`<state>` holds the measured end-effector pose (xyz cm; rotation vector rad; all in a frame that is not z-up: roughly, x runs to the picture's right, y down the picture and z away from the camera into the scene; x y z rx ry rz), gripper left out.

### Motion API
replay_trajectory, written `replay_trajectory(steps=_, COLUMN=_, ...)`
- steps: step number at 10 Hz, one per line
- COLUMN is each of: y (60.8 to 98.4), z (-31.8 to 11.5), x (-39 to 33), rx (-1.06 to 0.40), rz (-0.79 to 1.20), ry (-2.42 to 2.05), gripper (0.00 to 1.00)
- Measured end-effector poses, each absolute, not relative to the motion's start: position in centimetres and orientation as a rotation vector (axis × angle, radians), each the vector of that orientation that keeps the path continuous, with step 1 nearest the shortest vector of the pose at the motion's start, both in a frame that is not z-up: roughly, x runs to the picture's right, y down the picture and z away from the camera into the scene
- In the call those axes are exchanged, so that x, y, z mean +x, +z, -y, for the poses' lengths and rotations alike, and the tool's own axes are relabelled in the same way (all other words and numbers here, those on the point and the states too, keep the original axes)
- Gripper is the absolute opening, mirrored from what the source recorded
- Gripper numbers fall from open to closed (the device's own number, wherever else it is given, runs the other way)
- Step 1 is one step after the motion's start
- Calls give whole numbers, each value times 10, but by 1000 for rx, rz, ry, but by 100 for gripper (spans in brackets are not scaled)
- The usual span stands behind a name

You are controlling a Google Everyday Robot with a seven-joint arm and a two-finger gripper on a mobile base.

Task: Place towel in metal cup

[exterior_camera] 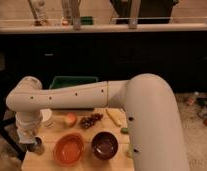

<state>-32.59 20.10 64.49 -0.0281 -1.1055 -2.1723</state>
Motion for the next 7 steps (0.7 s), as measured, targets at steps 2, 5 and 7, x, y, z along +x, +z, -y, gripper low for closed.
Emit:
replay_trajectory(steps=2, y=642, z=-219, x=-332, rx=-46, rz=1150, ry=-2163, gripper=0)
replay_trajectory(steps=5, y=649, z=-237, x=-339, rx=-79, rz=1218, ry=-2153, gripper=0)
replay_trajectory(steps=7, y=655, z=-242, x=-342, rx=-92, rz=1250, ry=-2147, gripper=0)
